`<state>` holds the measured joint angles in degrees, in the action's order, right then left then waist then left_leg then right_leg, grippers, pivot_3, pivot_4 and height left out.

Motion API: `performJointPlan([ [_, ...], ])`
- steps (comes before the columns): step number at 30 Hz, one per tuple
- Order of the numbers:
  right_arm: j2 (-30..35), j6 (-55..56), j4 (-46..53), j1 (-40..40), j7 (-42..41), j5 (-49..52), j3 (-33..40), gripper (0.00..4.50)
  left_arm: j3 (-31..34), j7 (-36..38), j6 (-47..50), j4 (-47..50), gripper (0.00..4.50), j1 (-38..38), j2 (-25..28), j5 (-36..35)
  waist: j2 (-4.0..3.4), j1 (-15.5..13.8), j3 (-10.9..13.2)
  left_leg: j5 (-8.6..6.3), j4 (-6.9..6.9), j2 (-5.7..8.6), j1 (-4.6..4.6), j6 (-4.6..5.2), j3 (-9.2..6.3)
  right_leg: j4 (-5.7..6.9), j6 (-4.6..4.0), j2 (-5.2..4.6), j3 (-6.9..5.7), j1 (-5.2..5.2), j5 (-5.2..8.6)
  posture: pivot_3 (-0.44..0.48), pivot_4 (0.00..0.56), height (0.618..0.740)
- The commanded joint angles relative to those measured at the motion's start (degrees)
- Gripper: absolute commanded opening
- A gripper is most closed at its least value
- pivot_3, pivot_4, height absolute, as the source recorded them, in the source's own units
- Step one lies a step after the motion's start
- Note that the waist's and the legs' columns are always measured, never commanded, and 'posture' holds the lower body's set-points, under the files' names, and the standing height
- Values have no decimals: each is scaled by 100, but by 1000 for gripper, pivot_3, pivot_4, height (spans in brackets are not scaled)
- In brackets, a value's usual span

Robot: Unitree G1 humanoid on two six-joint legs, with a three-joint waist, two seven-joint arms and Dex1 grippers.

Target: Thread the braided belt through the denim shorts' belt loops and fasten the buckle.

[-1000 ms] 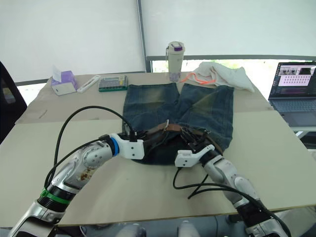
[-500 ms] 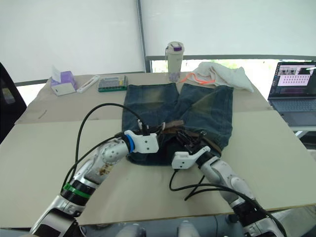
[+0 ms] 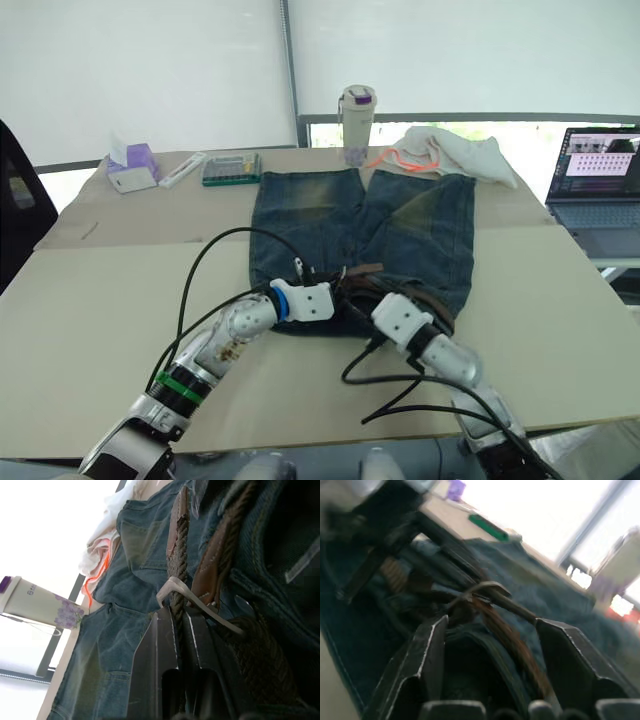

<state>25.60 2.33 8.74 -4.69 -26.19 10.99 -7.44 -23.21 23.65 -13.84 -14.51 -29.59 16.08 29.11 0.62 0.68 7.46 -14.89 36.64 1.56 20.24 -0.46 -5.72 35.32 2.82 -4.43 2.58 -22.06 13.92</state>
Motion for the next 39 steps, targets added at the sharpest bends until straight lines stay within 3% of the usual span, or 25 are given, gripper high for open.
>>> performJointPlan([
  [1, -223, -1572, 735, 12, 75, 1632, 643, 2923, -34, -207, -265, 25, 0, -61, -42, -32, -1, -1, 0, 0, 0, -1, 0, 0, -2, 0, 0, 0, 0, 0, 0, 0, 150, 740],
  [6, -732, -3813, 1046, -318, 1264, 3963, 1559, 2923, -63, -354, -385, -33, 0, -71, -1, 38, -3, -3, -2, 0, 0, -1, 1, 0, -4, 6, 0, -1, 0, -3, 0, 0, 150, 740],
  [11, -1213, -4764, 797, -743, 2517, 5351, 2168, 2923, -112, -396, -503, -60, 0, -61, 58, 77, -4, 1, -2, 0, 0, 0, 3, 1, -3, 13, 0, -1, 1, -8, 0, 0, 150, 740],
  [15, -1429, -5004, 633, -977, 3195, 5835, 2427, 2923, -148, -388, -580, -57, 0, -43, 90, 110, -6, -5, -3, 0, 0, 4, 4, 1, -1, 16, 1, -2, 2, -9, 0, 0, 150, 740],
  [18, -1384, -5146, 579, -1018, 3400, 5969, 2441, 2235, -162, -376, -621, -50, 0, -26, 93, 100, -6, -1, -4, 0, 0, 5, 3, 1, -2, 30, 1, -3, 2, -10, 1, 0, 150, 740],
  [19, -1366, -5192, 577, -1013, 3469, 5996, 2443, 1704, -158, -375, -626, -51, 0, -22, 88, 81, -6, 1, -4, 0, 0, 5, 3, 1, -2, 44, 1, -2, 1, -10, 1, 0, 150, 740],
  [24, -1382, -5212, 550, -1020, 3672, 6104, 2510, 82, -110, -225, -643, -35, 0, 5, 44, -173, -7, 8, -4, -1, 0, 4, 3, 1, -1, 43, 2, -1, 1, -10, 1, 0, 150, 740],
  [25, -1397, -5201, 540, -1023, 3730, 6183, 2548, 0, -77, -163, -655, 12, 705, 31, 41, -282, -7, 9, -4, -1, 0, 4, 3, 1, -1, 43, 2, -1, 1, -10, 1, 0, 150, 740],
  [29, -1054, -5319, 659, -951, 3524, 6248, 2601, 0, -42, -478, -1607, 236, 1988, 97, 278, -321, -7, 6, -4, -1, 0, 4, 3, 1, -1, 43, 2, -1, 1, -11, 1, 0, 150, 740],
  [35, -311, -5404, 588, -790, 3101, 6481, 2951, 0, 322, -383, -1671, 553, 4106, 681, 521, -836, -8, 5, -4, -1, 0, 5, 5, 2, 0, 34, 3, -4, 2, -10, 2, 0, 150, 740],
  [36, -217, -5377, 517, -786, 3060, 6452, 3026, 0, 393, -332, -1575, 584, 4395, 798, 535, -972, -10, 12, -5, -1, 0, 4, 4, 3, 1, 30, 3, -3, 3, -10, 2, 0, 150, 740],
  [39, 128, -5378, 339, -708, 2824, 6387, 3222, 0, 670, -108, -1122, 667, 4459, 1158, 513, -1572, -12, 14, -6, -2, 0, 0, 3, 4, 1, 24, 2, 0, 2, -10, 3, 0, 150, 740],
])
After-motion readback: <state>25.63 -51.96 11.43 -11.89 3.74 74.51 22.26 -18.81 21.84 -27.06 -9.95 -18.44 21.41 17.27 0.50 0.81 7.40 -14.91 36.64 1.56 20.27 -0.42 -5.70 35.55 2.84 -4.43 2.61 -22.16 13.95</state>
